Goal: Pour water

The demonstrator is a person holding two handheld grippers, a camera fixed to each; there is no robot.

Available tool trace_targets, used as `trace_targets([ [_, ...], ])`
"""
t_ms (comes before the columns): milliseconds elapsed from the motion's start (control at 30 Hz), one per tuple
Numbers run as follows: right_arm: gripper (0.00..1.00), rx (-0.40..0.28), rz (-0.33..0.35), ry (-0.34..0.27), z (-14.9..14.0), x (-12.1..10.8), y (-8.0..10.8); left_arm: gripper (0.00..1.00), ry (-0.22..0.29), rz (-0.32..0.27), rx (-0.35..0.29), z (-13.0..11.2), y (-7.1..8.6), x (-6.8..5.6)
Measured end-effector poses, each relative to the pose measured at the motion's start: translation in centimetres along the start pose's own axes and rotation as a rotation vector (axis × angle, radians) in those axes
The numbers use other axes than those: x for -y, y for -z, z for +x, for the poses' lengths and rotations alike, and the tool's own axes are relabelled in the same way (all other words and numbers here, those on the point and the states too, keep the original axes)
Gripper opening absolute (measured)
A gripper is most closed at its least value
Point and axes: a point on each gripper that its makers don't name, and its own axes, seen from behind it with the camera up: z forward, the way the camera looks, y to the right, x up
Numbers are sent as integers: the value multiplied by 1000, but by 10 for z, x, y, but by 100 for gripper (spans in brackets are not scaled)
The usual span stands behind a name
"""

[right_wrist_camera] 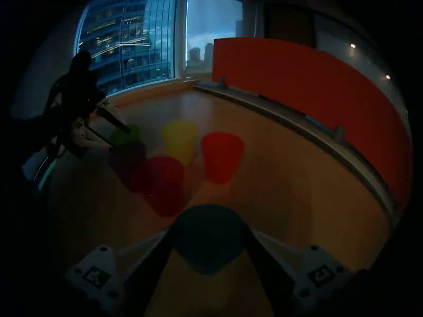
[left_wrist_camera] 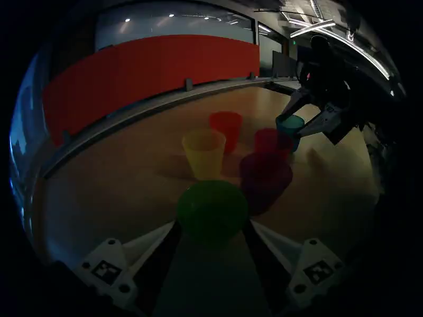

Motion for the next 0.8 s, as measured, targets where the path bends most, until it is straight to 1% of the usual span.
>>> trace_targets([
  [367, 95, 14, -18, 20, -9, 0, 7, 82, -2, 0, 6, 0, -1, 0],
  [667, 95, 21, -22, 14, -11, 1, 9, 82, -4, 2, 12, 0, -1, 1],
  [800, 96, 24, -22, 11, -12, 1, 9, 84, -15, 16, 32, -4, -3, 4],
])
